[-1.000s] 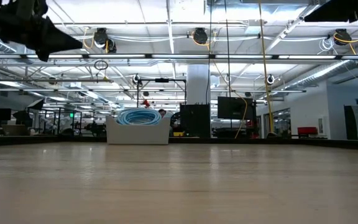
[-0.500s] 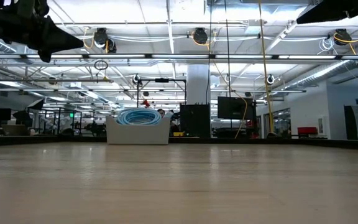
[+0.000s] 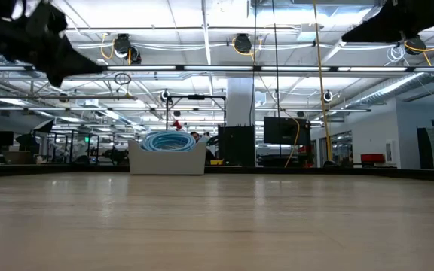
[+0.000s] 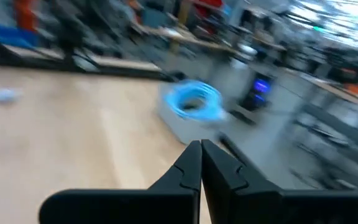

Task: Pick & Place USB Port
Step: Adjust the gray bin, then return to Home Position

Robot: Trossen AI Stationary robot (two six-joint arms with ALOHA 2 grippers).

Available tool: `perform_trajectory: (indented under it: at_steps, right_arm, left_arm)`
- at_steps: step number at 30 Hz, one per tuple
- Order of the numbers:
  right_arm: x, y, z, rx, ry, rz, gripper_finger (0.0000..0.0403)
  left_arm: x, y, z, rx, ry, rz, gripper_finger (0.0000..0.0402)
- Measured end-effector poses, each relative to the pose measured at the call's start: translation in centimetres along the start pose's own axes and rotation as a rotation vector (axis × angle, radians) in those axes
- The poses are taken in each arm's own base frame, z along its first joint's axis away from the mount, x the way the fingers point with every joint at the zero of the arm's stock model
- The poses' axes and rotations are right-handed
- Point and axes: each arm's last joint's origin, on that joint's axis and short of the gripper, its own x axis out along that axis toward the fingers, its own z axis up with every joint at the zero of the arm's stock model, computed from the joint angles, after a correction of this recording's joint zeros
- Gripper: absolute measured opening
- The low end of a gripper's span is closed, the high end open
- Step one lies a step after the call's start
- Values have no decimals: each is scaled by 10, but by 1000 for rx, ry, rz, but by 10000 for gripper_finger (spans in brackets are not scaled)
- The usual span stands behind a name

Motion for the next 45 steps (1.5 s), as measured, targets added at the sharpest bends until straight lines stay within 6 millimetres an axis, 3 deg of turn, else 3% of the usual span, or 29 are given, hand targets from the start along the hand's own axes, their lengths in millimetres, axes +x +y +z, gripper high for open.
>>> perform_trajectory:
  at_steps: [4,7,12,19,29,39,45]
  right_arm:
    - [12,13,-13,58,-124,132,0]
    - [19,16,-23,72,-170,130,0]
    - [29,20,-33,50,-132,111,0]
    - [33,27,-32,84,-161,210,0]
    - [38,35,-37,110,-126,226,0]
    - [30,45,-38,108,-124,294,0]
    - [27,49,-37,112,-137,322,0]
  left_arm:
    - [22,2,-21,40,89,51,1]
    - [40,11,-27,61,145,119,1]
    - [72,37,-31,-31,178,24,1]
    - [103,72,-50,-109,215,-15,0]
    - [176,77,-56,-83,381,-139,0]
    - [184,89,-64,-56,429,32,0]
    - [185,88,-61,-58,400,16,0]
